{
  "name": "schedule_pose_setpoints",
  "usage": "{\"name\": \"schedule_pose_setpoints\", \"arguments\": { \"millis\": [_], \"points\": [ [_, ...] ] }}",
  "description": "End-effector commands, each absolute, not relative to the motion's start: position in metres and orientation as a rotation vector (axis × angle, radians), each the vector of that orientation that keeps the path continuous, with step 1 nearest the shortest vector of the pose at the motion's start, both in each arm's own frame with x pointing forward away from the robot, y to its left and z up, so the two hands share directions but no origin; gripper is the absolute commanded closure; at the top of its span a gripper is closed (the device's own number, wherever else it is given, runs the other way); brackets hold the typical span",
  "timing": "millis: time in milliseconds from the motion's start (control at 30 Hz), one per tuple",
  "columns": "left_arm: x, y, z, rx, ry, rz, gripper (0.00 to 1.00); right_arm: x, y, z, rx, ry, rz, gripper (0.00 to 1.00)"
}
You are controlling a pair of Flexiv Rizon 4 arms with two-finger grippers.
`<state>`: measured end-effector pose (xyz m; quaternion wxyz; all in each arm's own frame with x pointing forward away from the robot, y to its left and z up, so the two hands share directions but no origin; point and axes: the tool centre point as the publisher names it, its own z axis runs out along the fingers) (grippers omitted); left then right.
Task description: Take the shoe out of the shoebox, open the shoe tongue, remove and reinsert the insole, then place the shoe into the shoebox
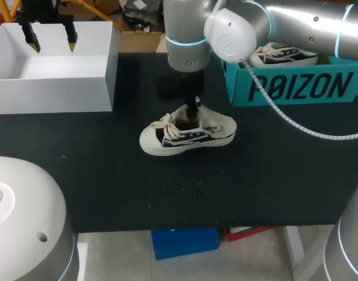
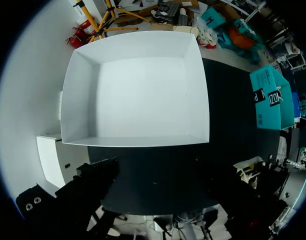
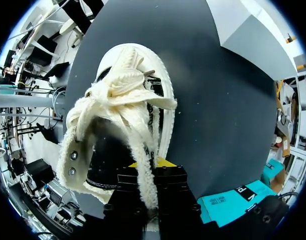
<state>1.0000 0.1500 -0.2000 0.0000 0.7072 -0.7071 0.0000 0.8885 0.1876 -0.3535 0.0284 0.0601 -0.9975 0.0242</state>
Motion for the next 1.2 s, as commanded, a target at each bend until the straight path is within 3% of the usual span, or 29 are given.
{"name": "schedule_pose_setpoints", "arguments": {
  "millis": [33,467,500,533,567,867,1200],
  "points": [
    [1.0,0.15,-0.2,2.222,-2.221,0.0,0.0,0.895,0.231,-0.367,0.156,-3.054,0.124,1.0],
    [1.0,0.15,-0.2,2.222,-2.221,0.0,0.0,0.896,0.247,-0.401,-0.066,-3.106,0.064,1.0],
    [1.0,0.15,-0.2,2.222,-2.221,0.0,0.0,0.896,0.247,-0.401,-0.072,-3.107,0.065,0.82],
    [1.0,0.15,-0.2,2.222,-2.221,0.0,0.0,0.897,0.246,-0.401,-0.081,-3.109,0.064,0.5],
    [1.0,0.15,-0.2,2.222,-2.221,0.0,0.0,0.897,0.244,-0.398,-0.091,-3.116,0.065,0.0],
    [1.0,0.15,-0.2,2.222,-2.221,0.0,0.0,0.89,0.234,-0.353,-0.066,-3.169,-0.057,0.0],
    [1.0,0.15,-0.2,2.222,-2.221,0.0,0.0,0.882,0.218,-0.322,0.211,-3.164,-0.615,0.0]
  ]
}}
